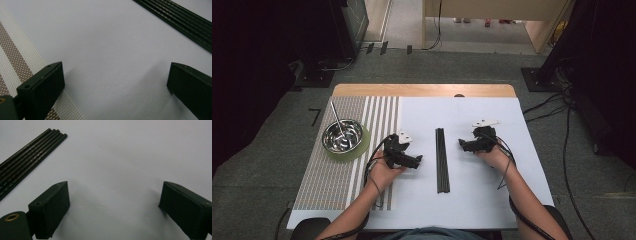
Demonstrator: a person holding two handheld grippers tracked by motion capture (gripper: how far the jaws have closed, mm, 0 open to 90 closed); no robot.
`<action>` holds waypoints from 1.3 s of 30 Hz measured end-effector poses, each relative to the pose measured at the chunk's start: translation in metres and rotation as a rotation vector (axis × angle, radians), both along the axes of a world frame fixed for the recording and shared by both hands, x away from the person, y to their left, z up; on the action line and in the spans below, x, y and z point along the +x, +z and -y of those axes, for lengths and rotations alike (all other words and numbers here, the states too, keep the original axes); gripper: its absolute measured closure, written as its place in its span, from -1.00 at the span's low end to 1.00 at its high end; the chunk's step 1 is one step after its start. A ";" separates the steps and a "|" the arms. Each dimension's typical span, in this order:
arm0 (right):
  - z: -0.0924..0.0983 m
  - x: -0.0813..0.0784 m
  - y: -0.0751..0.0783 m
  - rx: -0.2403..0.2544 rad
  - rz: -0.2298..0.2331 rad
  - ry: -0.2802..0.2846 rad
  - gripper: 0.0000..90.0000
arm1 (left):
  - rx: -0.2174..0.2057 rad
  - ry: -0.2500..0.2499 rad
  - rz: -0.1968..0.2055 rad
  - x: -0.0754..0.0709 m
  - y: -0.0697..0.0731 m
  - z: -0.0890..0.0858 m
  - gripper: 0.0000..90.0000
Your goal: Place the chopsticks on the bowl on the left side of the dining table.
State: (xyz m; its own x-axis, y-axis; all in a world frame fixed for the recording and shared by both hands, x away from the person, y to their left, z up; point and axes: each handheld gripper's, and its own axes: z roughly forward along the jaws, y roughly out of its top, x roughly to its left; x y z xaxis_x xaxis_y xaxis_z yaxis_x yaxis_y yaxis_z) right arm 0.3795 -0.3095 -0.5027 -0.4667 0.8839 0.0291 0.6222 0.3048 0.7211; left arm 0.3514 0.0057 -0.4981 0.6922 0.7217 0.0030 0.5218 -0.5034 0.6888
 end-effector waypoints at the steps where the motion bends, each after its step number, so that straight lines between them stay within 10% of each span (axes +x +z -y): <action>1: 0.000 0.000 0.000 0.000 -0.001 0.000 -0.81 | 0.002 0.002 0.000 0.000 0.000 0.000 -0.97; 17: 0.000 0.000 0.000 0.000 -0.001 0.001 -0.81 | 0.002 0.004 -0.004 0.000 0.009 0.004 -0.62; 39: 0.000 0.000 0.000 0.000 0.001 0.003 -0.81 | -0.127 -0.040 -0.029 -0.006 0.025 0.013 -0.47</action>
